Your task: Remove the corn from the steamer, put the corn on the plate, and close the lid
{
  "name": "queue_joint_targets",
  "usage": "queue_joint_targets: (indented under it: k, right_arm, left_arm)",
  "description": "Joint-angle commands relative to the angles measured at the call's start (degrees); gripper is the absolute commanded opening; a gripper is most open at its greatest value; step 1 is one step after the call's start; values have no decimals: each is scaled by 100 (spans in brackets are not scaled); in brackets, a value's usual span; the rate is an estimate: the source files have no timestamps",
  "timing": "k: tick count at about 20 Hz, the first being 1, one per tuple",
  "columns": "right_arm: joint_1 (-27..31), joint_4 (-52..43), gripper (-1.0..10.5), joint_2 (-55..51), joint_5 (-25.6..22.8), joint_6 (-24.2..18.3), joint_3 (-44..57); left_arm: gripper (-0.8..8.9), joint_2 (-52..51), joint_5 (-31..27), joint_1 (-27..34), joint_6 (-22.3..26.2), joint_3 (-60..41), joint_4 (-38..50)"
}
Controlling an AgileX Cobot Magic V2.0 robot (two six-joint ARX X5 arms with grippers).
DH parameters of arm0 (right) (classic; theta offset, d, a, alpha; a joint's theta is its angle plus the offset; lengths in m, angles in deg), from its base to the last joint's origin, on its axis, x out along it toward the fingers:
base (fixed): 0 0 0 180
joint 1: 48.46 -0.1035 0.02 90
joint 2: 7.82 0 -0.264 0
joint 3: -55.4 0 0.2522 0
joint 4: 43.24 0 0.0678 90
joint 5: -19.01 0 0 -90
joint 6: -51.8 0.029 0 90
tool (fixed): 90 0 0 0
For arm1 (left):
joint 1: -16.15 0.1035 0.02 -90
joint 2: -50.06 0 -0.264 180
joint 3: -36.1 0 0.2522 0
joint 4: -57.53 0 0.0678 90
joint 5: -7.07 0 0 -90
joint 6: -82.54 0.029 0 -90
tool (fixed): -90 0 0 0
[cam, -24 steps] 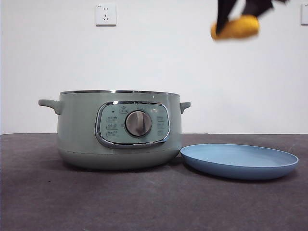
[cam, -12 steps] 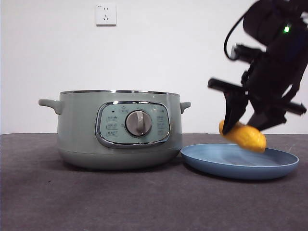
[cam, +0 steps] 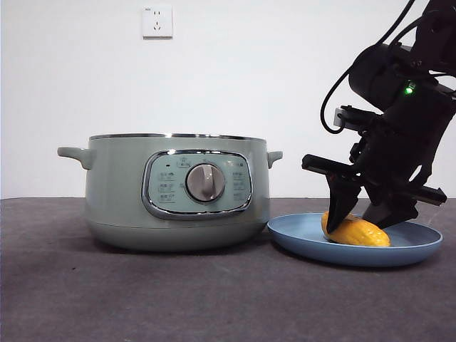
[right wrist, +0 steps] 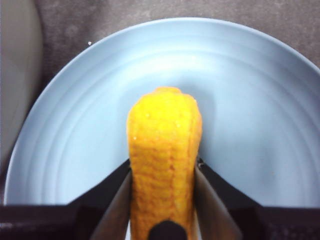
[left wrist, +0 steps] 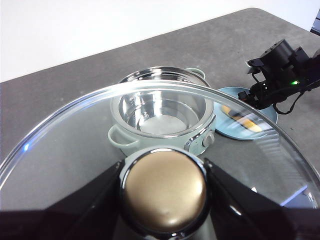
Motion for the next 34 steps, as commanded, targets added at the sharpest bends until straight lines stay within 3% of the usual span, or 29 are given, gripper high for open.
queue_joint_targets:
  k: [1, 3, 5, 9, 15, 22, 30, 34]
  right_arm:
    - [-7, 55, 330, 70, 17, 39, 35]
    - [-7, 68, 545, -116, 20, 39, 35]
    - [-7, 103, 600, -450, 20, 11, 35]
    - [-7, 363, 600, -1451, 13, -37, 35]
    - [-11, 1543, 599, -3379, 24, -339, 35]
    - [-13, 2986, 599, -5058, 22, -439, 35]
    - [-17, 3803, 599, -5615, 24, -446, 35]
    - [-20, 3825, 599, -5613, 26, -483, 35]
  left_arm:
    - [-8, 138, -13, 0, -22, 33, 487]
    - [-8, 352, 9, 0, 26, 33, 774]
    - [-8, 632, 11, 0, 133, 33, 1027]
    - [-8, 1150, 573, 0, 138, -271, 1998]
    - [-8, 2201, 590, 0, 240, -1193, 3707]
    - [-9, 4009, 603, 7, 439, -1237, 5351]
    - [-9, 4977, 601, 24, 437, -1237, 6669]
    - [-9, 5169, 769, 118, 433, -1237, 6830]
